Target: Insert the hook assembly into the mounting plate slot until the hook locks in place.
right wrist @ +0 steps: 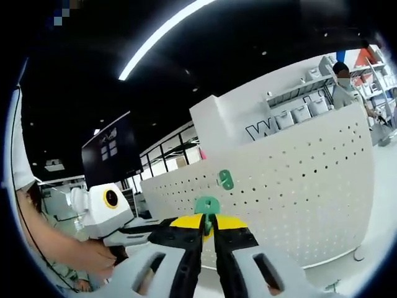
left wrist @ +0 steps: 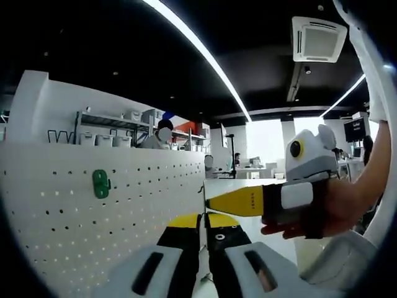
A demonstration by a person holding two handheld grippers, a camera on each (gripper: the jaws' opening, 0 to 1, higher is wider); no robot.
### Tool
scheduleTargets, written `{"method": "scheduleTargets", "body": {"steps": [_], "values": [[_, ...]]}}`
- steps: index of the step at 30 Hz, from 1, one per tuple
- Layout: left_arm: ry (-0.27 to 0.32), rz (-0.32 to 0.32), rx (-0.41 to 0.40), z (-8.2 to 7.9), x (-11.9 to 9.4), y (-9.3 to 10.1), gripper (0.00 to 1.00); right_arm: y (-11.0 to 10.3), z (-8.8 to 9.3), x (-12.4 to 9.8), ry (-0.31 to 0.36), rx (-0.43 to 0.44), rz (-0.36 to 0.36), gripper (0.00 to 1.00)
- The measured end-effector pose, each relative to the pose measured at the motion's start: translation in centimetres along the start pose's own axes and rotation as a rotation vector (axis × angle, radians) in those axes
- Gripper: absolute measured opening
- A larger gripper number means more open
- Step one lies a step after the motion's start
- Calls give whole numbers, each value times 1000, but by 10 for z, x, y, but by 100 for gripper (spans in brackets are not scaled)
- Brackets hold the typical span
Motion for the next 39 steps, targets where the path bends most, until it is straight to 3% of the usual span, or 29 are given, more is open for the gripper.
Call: {"method": "scheduleTargets", "body": {"steps": [21, 23, 25, 31, 33, 39], "values": [[-7, -10, 21, 0, -2, 0, 6, -1, -1, 0, 4, 2, -2, 2], [-28, -6, 26, 3, 0, 1, 18, -1, -1, 0, 6, 1, -3, 2], [-52, -24, 29, 7, 1, -1, 38, -1, -1, 1, 3, -4, -3, 2], [-91, -37, 8, 15, 1, -2, 67, -1, 0, 1, 0, -4, -5, 2], [-100, -39, 8, 16, 1, -2, 73, -1, 0, 1, -1, -3, -5, 2], [-102, -61, 1, 19, -1, -6, 78, 0, 0, 2, -1, -3, -3, 2]]}}
Point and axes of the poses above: the point that each gripper's makers call its tool centre point, and the gripper's own axes: x roughly forward along the fingers, y roughly to its right, z roughly out of its underside, the point moved 5 cm from there along -x, roughly backward along the fingers, and after that the axes turned 2 degrees about y, right-handed, at the moved point
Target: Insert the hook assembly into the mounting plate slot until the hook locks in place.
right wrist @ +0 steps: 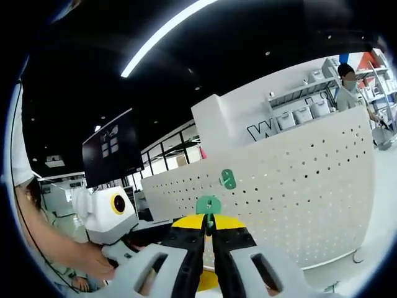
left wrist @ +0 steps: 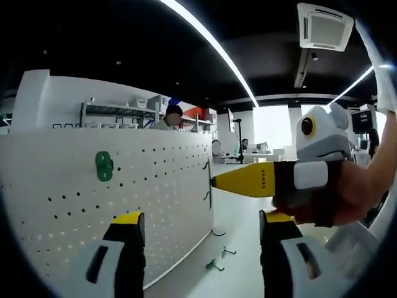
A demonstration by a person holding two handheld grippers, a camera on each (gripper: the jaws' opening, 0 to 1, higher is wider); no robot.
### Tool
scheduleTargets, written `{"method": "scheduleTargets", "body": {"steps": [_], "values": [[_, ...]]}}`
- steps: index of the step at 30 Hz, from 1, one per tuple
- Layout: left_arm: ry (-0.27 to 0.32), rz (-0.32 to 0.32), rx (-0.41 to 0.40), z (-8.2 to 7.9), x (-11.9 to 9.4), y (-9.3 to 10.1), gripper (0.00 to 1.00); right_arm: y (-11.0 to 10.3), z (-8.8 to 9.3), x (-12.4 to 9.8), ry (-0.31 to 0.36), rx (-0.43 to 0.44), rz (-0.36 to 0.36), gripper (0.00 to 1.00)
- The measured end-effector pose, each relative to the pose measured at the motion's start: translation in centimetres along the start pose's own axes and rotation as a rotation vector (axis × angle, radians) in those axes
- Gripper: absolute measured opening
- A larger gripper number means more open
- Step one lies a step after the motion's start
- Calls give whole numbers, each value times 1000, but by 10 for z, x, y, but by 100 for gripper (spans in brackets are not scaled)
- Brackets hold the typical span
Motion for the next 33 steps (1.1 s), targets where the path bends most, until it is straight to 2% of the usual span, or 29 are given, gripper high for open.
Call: {"method": "scheduleTargets", "body": {"steps": [5, 16, 23, 33], "values": [[-11, -5, -15, 4, -8, -1, 76, 4, -3, 3, -2, -13, 12, 2], [-50, -100, -33, 27, -48, -16, 71, 21, -14, 26, -41, -123, 72, 2], [-48, -149, -32, 33, -72, -21, 72, 34, -18, 39, -53, -167, 126, 2], [-44, -226, -25, 40, -101, -25, 73, 42, -28, 64, -45, -233, 165, 2]]}}
Point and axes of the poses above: the point that each gripper's makers call its tool centre point, and the gripper's own axes: x roughly forward along the fingers, y roughly to its right, z roughly out of its underside, the point moved 5 cm from there along -x, roughly backward along the fingers, and after that the axes turned 2 degrees about y, right-handed, at the moved point
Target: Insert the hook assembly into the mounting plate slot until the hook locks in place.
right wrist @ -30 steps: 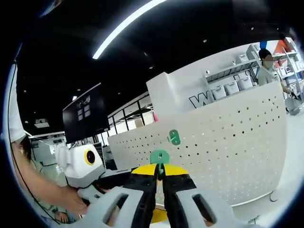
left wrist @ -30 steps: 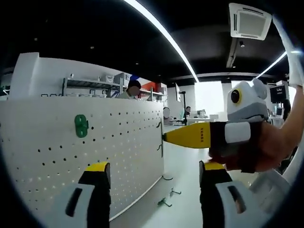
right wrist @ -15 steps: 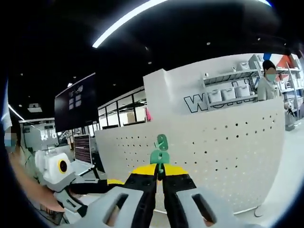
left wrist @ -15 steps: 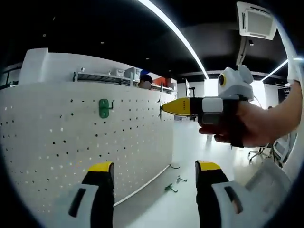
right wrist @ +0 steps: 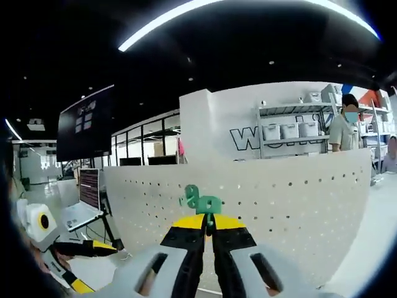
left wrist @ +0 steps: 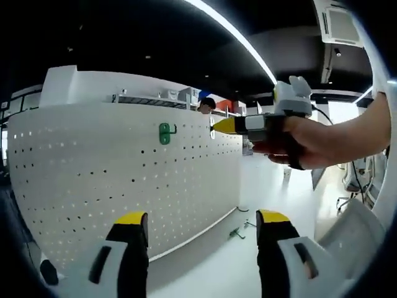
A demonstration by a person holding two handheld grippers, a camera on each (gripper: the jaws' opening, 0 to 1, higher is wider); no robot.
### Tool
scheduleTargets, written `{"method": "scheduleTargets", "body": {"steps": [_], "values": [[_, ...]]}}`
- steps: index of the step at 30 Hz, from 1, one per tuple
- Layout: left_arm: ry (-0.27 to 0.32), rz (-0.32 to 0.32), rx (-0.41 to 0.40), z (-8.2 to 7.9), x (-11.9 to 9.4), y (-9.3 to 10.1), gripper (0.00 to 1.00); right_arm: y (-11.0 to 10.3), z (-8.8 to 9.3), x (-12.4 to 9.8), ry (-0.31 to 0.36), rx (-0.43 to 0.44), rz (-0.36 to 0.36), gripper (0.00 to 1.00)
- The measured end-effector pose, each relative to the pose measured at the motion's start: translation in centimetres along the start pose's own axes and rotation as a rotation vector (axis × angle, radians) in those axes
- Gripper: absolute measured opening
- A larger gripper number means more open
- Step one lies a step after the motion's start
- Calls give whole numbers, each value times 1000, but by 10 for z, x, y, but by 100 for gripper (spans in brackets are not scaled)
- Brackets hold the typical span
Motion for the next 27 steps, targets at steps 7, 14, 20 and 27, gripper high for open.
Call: {"method": "scheduleTargets", "body": {"steps": [7, 14, 20, 27], "values": [[9, -37, 7, 3, -13, -5, 75, 4, 1, 16, -11, -42, 20, 2], [12, -83, 12, 9, -28, -9, 77, 10, 2, 29, 1, -90, 52, 2], [11, -106, 6, 13, -38, -9, 77, 11, 3, 39, 11, -114, 67, 2], [12, -117, -9, 14, -43, -11, 78, 11, 0, 49, 23, -131, 72, 2]]}}
Point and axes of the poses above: the point that each gripper's makers call its tool centre point, and the gripper's own axes: x roughly forward along the fingers, y roughly to its right, z roughly out of its underside, the point moved 5 cm from there along -x, roughly backward along the fingers, and after that the axes turned 2 degrees about y, right-handed, at the moved point
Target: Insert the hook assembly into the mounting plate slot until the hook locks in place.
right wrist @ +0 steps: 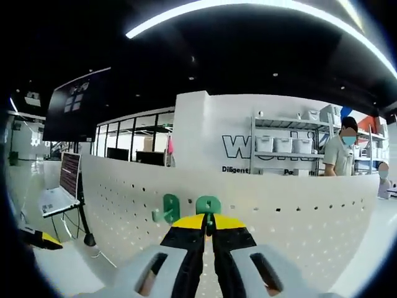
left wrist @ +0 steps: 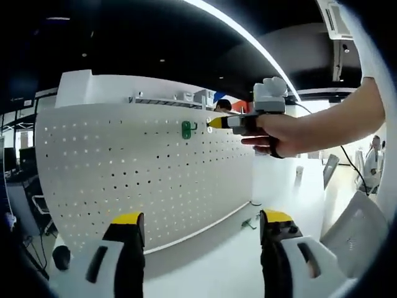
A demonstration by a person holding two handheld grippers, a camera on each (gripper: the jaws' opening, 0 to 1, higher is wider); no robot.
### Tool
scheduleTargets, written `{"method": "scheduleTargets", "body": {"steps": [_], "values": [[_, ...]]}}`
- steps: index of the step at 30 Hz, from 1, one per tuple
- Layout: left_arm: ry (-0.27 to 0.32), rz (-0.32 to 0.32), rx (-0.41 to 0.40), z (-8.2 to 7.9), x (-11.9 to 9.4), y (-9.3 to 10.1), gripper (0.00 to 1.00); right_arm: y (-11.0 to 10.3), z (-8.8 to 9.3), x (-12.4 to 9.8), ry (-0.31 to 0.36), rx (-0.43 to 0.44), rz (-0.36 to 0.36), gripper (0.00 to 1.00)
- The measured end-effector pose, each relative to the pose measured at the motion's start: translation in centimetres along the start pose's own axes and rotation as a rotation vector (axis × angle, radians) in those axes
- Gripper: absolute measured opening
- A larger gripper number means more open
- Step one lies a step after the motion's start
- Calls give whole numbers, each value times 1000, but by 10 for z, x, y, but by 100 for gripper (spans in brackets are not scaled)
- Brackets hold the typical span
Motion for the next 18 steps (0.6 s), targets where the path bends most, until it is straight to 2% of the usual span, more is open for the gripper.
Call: {"method": "scheduleTargets", "body": {"steps": [9, 18], "values": [[3, -12, 10, -5, 0, -4, 78, -2, 0, 12, -4, -4, -6, 2], [1, -15, 7, -5, 2, -6, 77, -2, 4, 12, -9, 3, 3, 2]]}}
Point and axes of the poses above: the point that each gripper's makers call its tool centre point, and the gripper's own axes: x roughly forward along the fingers, y roughly to its right, z roughly out of its underside, the point moved 5 cm from there along -x, roughly backward along the fingers, and after that the axes turned 2 degrees about y, right-handed, at the moved point
